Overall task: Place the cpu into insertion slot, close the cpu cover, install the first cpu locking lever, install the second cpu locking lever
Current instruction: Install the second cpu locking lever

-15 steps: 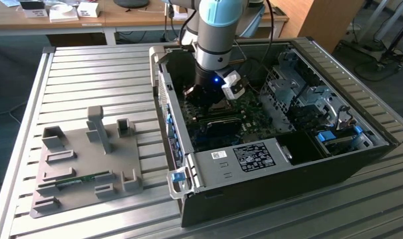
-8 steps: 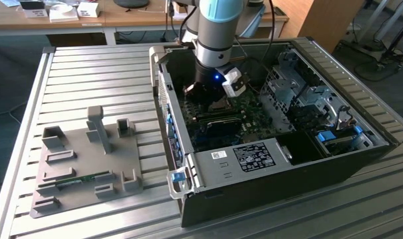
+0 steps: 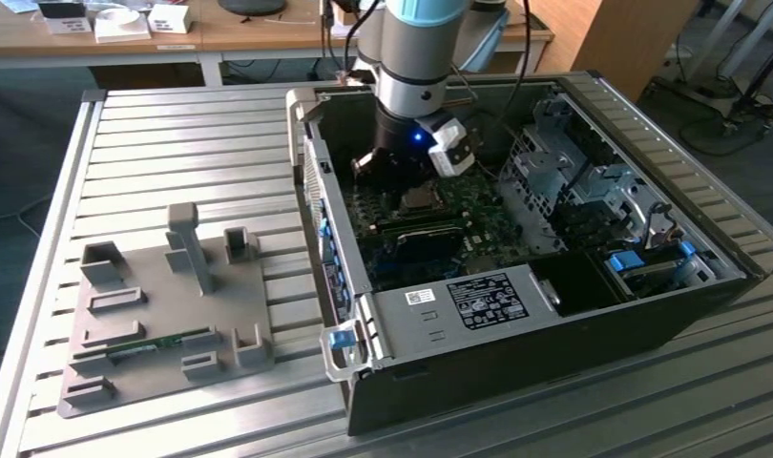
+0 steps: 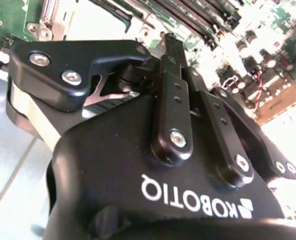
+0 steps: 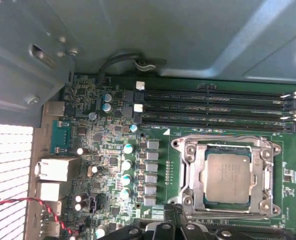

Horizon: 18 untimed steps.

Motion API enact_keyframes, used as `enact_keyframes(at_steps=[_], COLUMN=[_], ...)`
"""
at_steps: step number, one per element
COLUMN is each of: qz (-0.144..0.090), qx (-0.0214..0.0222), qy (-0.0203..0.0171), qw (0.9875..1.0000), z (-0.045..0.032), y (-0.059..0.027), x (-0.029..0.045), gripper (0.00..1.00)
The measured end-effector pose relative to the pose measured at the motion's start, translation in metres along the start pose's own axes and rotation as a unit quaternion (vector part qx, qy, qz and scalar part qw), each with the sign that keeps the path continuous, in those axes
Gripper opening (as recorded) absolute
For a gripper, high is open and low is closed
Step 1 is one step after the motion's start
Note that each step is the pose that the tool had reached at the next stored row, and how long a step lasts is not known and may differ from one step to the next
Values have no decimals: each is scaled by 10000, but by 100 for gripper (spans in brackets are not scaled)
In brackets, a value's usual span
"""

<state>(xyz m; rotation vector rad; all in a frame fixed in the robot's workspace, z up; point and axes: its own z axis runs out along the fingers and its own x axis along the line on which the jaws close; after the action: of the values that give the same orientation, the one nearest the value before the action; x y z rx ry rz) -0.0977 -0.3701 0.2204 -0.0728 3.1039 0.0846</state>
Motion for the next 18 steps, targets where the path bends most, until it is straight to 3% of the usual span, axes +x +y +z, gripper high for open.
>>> enact_keyframes(at_steps=[8, 18], qz=[-1, 0], qx=[0, -1], qy=[0, -1], qw=[10000, 10000], z=[-20, -1], y=[1, 21], x=[-12, -226], gripper=[11, 11])
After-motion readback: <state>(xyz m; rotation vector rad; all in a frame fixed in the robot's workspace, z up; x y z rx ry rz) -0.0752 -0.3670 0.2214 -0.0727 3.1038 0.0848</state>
